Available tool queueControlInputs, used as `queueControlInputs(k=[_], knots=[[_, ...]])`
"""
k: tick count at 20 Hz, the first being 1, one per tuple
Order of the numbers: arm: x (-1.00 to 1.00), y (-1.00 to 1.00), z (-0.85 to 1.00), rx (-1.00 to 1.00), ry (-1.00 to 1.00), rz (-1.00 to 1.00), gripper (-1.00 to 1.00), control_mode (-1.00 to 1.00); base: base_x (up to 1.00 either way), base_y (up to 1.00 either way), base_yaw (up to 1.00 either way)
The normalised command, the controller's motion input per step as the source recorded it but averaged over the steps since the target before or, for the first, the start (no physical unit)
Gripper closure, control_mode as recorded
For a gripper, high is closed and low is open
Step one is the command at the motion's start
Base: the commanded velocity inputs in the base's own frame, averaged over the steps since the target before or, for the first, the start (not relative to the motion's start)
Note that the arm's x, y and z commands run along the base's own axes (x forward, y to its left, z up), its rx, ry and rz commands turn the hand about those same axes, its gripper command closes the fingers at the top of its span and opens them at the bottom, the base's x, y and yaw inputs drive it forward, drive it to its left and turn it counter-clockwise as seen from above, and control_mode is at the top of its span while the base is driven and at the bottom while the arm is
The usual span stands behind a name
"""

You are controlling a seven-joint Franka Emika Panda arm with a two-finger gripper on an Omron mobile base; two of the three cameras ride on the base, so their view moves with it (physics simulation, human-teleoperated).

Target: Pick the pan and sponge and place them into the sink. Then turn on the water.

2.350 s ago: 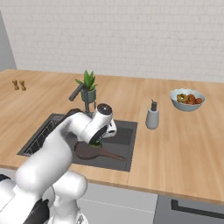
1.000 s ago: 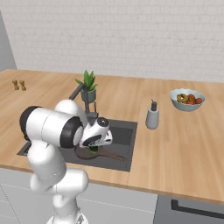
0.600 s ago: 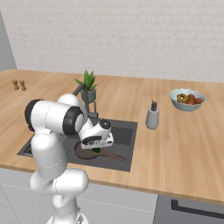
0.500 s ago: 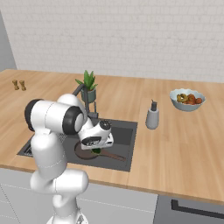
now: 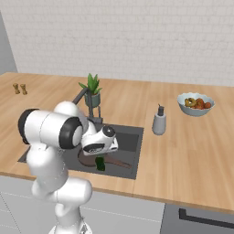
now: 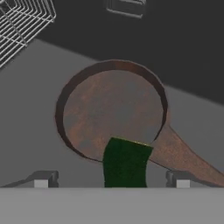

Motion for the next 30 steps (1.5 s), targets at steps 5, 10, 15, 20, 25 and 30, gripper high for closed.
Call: queueControlInputs(k=[5,10,15,20,25,30], knots=[[-0.23,0.00,0.82,0.08,-0.12,0.00,-1.00,-1.00,0.00,0.00,0.00],[-0.12,0.00,0.77,0.11,-0.15,0.00,-1.00,-1.00,0.00,0.00,0.00],[0.00,0.00,0.79,0.15,-0.13,0.00,-1.00,-1.00,0.00,0.00,0.00],[-0.03,0.00,0.62,0.17,-0.15,0.00,-1.00,-1.00,0.00,0.00,0.00],[-0.08,0.00,0.43,0.13,-0.21,0.00,-1.00,-1.00,0.00,0.00,0.00],[0.00,0.00,0.38,0.11,-0.29,0.01,-1.00,-1.00,0.00,0.00,0.00]])
